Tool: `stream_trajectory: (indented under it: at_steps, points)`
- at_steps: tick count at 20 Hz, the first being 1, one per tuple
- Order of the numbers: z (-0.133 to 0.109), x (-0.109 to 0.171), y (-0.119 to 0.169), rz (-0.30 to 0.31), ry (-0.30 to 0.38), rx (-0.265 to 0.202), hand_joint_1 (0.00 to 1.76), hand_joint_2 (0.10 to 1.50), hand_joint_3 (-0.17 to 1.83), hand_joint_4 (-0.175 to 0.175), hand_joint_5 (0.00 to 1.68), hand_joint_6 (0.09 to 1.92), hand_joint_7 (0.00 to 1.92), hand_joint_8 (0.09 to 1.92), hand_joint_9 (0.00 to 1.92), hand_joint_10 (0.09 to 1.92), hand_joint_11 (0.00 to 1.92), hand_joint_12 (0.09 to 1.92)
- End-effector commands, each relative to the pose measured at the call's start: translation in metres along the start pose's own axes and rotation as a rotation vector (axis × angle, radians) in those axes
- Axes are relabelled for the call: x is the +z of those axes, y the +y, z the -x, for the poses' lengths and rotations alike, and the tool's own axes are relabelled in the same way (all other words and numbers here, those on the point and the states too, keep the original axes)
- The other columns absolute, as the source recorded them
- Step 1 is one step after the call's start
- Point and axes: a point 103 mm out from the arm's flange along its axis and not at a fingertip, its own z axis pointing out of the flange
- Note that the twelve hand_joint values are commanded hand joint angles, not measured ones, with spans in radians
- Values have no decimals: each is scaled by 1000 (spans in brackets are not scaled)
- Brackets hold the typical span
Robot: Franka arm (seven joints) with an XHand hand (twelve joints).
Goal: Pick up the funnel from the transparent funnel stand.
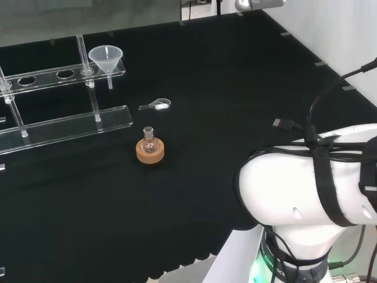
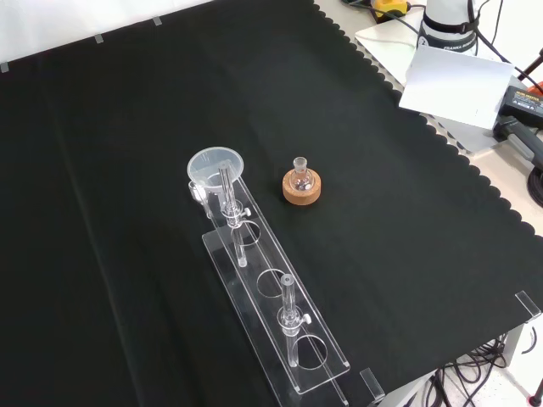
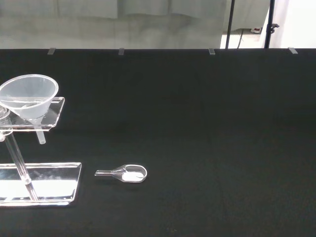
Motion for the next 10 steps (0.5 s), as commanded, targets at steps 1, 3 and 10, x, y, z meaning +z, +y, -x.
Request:
stream_trajectory:
  at_steps: [1,3,10]
  points:
    - [-1,0,0,10,-12,2,70,1247,108,20,161,87,1,258,99,695,124,1370]
    - [-2,-1,0,11,-13,5,16,1291,133,27,161,87,0,228,90,682,119,1351]
    - [-4,1,5,7,-17,21,0,1305,143,28,166,87,0,219,90,674,117,1344]
